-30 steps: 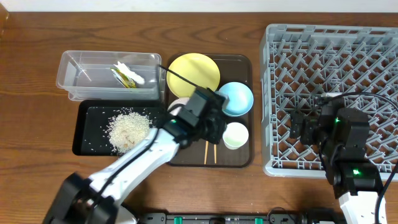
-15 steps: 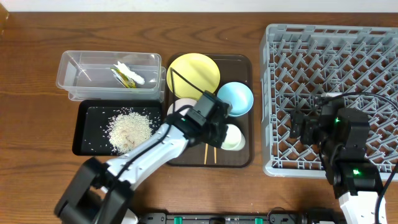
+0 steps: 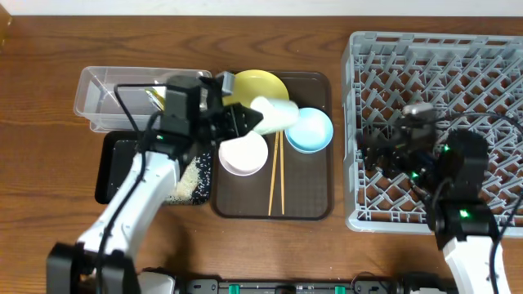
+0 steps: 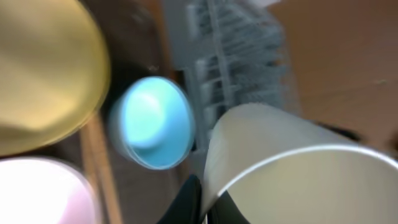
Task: Sort waste into correct bins and load items into the dishwasher rack
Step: 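Hand the white cup from the left gripper to the right gripper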
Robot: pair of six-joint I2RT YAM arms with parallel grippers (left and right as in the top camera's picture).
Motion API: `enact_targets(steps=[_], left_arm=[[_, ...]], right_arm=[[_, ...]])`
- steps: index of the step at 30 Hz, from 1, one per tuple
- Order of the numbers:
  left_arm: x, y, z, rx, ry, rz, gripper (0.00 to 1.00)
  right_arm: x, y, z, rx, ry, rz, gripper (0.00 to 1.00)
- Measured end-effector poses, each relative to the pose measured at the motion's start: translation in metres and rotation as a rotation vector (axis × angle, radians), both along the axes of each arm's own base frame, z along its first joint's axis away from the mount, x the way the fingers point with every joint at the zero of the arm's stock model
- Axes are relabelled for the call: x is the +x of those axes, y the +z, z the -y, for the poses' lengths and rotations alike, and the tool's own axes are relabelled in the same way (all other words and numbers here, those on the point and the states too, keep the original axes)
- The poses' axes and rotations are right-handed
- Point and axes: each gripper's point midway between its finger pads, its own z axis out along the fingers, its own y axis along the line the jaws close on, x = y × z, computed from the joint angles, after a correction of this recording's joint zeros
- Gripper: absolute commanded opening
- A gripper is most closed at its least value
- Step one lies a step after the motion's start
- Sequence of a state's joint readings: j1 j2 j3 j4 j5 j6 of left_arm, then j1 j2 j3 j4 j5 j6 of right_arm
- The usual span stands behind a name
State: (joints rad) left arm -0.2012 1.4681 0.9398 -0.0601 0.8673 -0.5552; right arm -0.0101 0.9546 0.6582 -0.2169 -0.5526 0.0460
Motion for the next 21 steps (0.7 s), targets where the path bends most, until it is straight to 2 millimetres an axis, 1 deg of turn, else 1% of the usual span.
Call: enact_targets(steps=[1, 3, 4, 8, 10, 15, 18, 21], left_arm=[[0.001, 0.002, 0.002, -0.036, -0.014, -0.01, 0.06], [0.002, 0.01, 0.011, -0.138, -0.079, -0.024, 0.06], [0.0, 0.011, 0.015, -0.172, -0.105, -0.04, 0.06], [-0.01, 0.013, 0.026, -0.285, -0.198, -0.149, 0.06], [-0.015, 0.013, 0.028, -0.313, -0.225, -0.19, 0.06], [-0.026, 0.02, 0.03, -0.359, -0.278, -0.244, 0.06], [-0.032, 0.023, 0.031, -0.377, -0.31, -0.258, 0.06], [-0.037, 0.025, 0.033, -0.389, -0.338, -0.27, 0.06]], right_arm=[[-0.001, -0.001, -0.006, 0.018, 0.035, -0.006, 0.98], [-0.003, -0.002, -0.028, 0.075, 0.151, -0.014, 0.98], [-0.004, -0.002, -0.04, 0.103, 0.216, -0.011, 0.98], [-0.009, 0.004, -0.076, 0.179, 0.418, 0.029, 0.98], [-0.012, 0.004, -0.09, 0.204, 0.494, 0.044, 0.98], [-0.015, 0.004, -0.114, 0.24, 0.635, 0.096, 0.95], [-0.014, 0.006, -0.122, 0.245, 0.677, 0.138, 0.95], [-0.011, 0.012, -0.126, 0.243, 0.701, 0.194, 0.95]])
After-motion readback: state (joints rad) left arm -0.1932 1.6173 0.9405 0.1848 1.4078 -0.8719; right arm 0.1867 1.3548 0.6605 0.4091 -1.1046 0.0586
